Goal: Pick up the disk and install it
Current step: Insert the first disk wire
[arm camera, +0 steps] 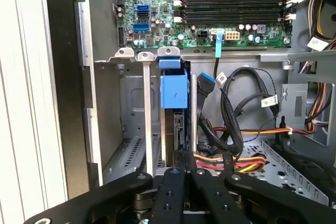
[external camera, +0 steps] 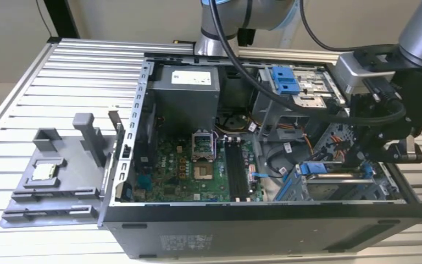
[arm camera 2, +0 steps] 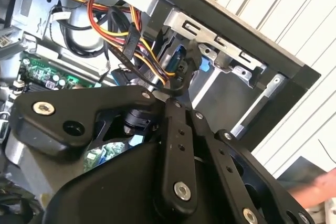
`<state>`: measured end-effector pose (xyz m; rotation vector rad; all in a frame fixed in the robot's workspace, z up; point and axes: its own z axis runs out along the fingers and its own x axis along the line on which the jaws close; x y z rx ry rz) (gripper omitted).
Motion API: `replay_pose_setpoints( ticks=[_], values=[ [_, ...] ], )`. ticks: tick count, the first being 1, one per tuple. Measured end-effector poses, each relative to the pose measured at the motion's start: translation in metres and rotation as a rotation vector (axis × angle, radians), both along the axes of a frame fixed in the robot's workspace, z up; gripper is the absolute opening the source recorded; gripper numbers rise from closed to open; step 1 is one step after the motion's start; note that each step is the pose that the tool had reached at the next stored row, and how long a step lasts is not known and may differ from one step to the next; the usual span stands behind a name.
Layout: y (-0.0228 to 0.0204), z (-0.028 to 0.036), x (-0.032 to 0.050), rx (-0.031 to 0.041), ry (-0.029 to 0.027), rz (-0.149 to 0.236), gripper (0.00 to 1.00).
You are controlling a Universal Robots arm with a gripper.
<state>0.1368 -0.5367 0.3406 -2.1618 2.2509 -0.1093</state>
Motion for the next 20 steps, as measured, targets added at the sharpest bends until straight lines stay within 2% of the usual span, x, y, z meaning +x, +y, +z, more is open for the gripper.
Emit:
replay_pose_setpoints(
  ticks=[6,12,13,14,15,17,20],
  values=[
    [-0.0003,-0.0007,0.0001,0.001,0.0,0.0,0.0],
    [-0.0004,-0.0068,0.0001,-0.0006,0.0001,0.0,0.0],
    [-0.0004,-0.0057,0.0001,-0.0012,0.0,0.0,0.0],
    [-0.0004,-0.0038,0.0001,0.0015,0.0003,0.0,0.0],
    [-0.0005,-0.0006,0.0001,0.0037,0.0003,0.0,0.0],
    [-0.0005,0.0091,0.0001,0.0016,0.0005,0.0,0.0],
    [-0.0006,0.0108,-0.0006,0.0018,-0.0007,0.003,0.0]
  ],
)
